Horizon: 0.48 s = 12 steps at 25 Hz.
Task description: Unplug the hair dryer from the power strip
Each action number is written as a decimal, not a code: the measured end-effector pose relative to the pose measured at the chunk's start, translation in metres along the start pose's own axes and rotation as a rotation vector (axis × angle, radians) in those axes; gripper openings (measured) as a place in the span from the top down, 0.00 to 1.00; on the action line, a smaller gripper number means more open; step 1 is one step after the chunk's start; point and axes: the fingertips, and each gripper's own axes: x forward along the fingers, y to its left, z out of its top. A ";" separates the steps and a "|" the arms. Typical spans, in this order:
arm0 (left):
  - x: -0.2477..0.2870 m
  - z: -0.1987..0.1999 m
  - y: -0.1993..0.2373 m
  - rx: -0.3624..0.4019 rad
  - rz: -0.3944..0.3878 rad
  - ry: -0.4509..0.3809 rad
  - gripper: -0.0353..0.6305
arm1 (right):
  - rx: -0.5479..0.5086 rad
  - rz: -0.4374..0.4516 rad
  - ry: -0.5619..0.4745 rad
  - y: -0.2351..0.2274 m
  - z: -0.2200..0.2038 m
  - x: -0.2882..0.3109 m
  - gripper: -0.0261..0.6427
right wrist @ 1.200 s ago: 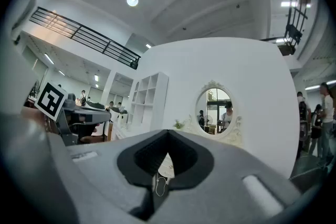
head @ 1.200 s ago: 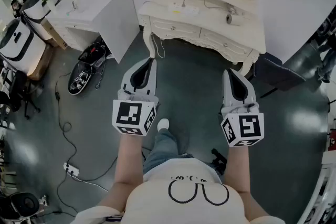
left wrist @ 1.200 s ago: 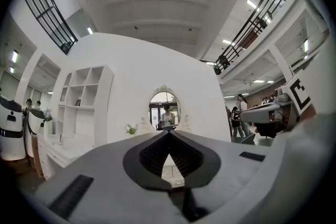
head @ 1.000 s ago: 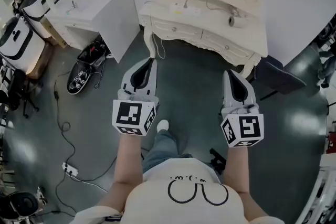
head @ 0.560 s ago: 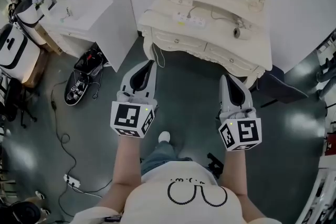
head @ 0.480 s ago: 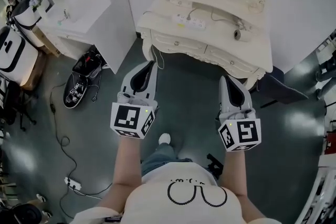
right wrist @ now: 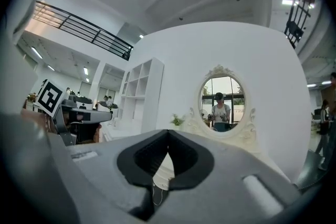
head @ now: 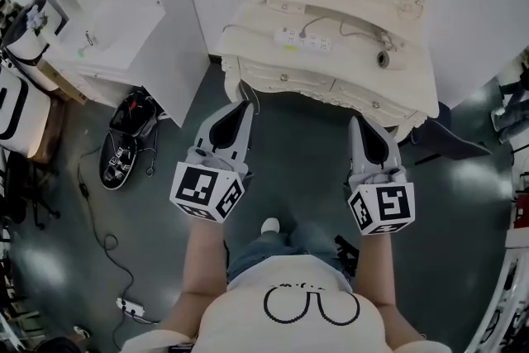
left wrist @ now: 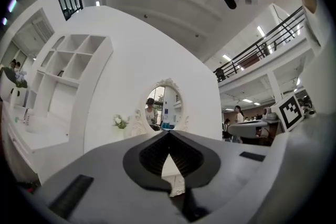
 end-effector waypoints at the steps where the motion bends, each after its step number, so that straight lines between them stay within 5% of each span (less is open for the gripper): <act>1: 0.002 -0.004 0.006 -0.002 0.009 0.010 0.95 | 0.000 0.001 0.004 0.000 -0.002 0.007 0.96; 8: 0.017 -0.019 0.041 -0.110 -0.020 0.003 0.95 | -0.051 0.021 0.017 -0.007 -0.014 0.048 0.96; 12: 0.038 -0.020 0.064 -0.102 0.015 -0.006 0.95 | -0.005 0.012 0.000 -0.024 -0.017 0.074 0.96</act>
